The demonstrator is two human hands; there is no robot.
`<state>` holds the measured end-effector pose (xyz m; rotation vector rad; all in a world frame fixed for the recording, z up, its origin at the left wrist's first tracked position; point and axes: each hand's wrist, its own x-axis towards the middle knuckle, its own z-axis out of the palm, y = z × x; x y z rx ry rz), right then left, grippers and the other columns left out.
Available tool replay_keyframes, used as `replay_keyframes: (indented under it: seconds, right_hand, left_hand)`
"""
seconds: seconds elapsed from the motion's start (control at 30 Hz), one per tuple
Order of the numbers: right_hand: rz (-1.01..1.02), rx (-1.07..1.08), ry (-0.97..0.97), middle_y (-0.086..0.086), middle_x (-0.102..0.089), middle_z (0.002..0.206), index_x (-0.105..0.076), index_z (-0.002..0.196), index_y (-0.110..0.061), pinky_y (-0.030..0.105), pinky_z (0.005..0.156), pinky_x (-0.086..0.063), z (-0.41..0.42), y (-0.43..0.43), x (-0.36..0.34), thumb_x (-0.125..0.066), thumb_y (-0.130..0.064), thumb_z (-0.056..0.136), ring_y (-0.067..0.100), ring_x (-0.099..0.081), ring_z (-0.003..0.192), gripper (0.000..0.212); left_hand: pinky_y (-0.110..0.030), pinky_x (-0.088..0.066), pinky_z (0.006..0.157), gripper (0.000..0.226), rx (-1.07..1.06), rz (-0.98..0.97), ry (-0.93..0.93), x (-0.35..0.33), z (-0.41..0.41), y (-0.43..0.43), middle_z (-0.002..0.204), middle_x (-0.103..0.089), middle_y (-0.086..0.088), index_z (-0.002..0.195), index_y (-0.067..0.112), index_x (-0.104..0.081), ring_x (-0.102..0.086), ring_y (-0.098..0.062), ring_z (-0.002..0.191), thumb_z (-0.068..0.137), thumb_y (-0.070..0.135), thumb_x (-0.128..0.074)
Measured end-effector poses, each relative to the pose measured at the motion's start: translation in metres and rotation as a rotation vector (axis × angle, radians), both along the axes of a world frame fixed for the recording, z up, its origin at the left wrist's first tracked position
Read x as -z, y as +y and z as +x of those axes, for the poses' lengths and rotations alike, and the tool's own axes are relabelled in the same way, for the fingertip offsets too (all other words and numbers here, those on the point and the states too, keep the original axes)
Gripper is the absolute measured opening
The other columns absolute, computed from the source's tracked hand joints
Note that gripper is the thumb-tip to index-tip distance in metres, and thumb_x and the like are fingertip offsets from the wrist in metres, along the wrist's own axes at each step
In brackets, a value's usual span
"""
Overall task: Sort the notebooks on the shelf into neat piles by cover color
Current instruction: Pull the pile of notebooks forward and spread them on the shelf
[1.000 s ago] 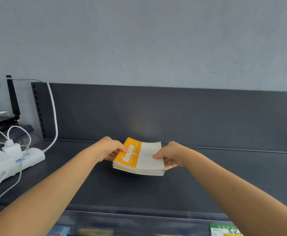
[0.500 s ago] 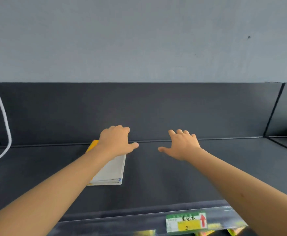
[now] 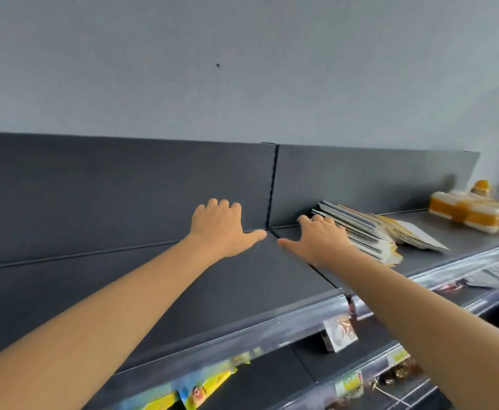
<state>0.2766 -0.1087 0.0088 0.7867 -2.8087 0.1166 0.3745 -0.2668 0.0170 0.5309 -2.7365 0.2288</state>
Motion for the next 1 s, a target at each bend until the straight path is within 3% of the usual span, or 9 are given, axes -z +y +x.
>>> replay_keyframes:
  seconds: [0.3, 0.67, 0.77, 1.0]
  right_hand:
    - [-0.030, 0.149, -0.112, 0.010, -0.041, 0.143, -0.036, 0.141, -0.016, 0.045, 0.105, -0.036, -0.114, 0.116, 0.005, -0.039, -0.072, 0.083, 0.031, -0.035, 0.133, 0.081]
    - [-0.080, 0.314, -0.104, 0.009, -0.044, 0.140, -0.037, 0.140, -0.016, 0.042, 0.100, -0.040, -0.243, 0.187, 0.005, -0.040, -0.062, 0.091, 0.030, -0.042, 0.127, 0.068]
    - [-0.100, 0.374, -0.149, 0.010, -0.048, 0.136, -0.040, 0.137, -0.014, 0.036, 0.091, -0.043, -0.285, 0.204, -0.004, -0.043, -0.061, 0.090, 0.029, -0.050, 0.120, 0.066]
    - [-0.159, 0.499, -0.397, 0.008, -0.060, 0.120, -0.053, 0.125, -0.007, 0.027, 0.077, -0.039, -0.373, 0.234, 0.005, -0.053, -0.055, 0.088, 0.024, -0.056, 0.103, 0.060]
  left_hand:
    - [-0.040, -0.037, 0.099, 0.084, 0.146, 0.014, -0.059, -0.010, -0.140, 0.120, 0.134, -0.052, -0.008, 0.131, 0.013, -0.049, -0.043, -0.028, 0.127, 0.083, 0.080, -0.032]
    - [-0.041, -0.037, 0.099, 0.082, 0.342, 0.009, -0.060, -0.021, -0.298, 0.179, 0.136, -0.052, -0.008, 0.135, 0.013, -0.047, -0.042, -0.028, 0.129, 0.085, 0.077, -0.032]
    - [-0.041, -0.038, 0.099, 0.081, 0.381, 0.191, -0.087, -0.029, -0.339, 0.190, 0.142, -0.049, -0.007, 0.141, 0.015, -0.042, -0.041, -0.028, 0.132, 0.087, 0.074, -0.035]
    - [-0.038, -0.042, 0.103, 0.068, 0.336, 0.969, -0.322, -0.022, -0.414, 0.215, 0.154, -0.034, -0.010, 0.148, 0.014, -0.034, -0.042, -0.030, 0.134, 0.094, 0.050, -0.053]
